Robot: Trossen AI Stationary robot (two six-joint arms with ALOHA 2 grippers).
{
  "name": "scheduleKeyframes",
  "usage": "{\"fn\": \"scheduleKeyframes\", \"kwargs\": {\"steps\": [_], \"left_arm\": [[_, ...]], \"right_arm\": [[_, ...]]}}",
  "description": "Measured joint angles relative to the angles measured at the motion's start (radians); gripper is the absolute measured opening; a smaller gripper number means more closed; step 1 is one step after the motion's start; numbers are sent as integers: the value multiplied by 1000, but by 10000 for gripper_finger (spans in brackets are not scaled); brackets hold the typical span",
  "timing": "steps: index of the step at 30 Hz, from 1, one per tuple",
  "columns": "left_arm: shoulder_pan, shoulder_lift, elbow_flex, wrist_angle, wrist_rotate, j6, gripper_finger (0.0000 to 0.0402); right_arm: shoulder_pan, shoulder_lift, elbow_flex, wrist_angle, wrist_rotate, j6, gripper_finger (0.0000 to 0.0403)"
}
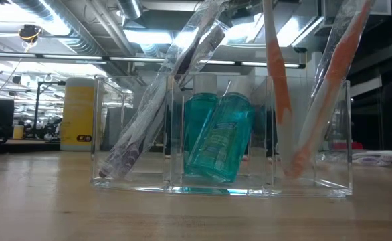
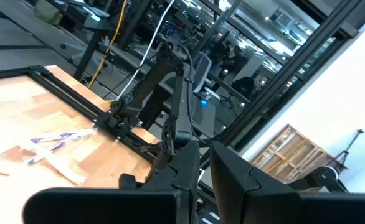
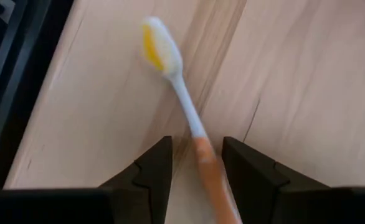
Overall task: Pick & Place toothbrushing station
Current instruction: Put the orange toothbrush into the right section of the transparent organizer
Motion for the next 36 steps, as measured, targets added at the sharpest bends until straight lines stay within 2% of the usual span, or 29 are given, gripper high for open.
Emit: {"fn": "scheduleKeyframes", "kwargs": {"steps": [5,11,13,21,31,36], "left_arm": [[19,0,0,3,21,0,33],[28,0,0,9,30,0,33],[28,0,0,14,30,1,33],[27,0,0,17,30,9,33],[27,1,0,22,23,10,33],[27,1,0,22,22,10,33]], "right_arm": [[-10,6,0,10,31,7,121],[-14,20,1,8,38,51,27],[-15,20,1,18,32,53,13],[-16,23,6,62,37,79,1],[-15,34,74,12,74,79,0],[-14,33,92,21,88,31,2]]}}
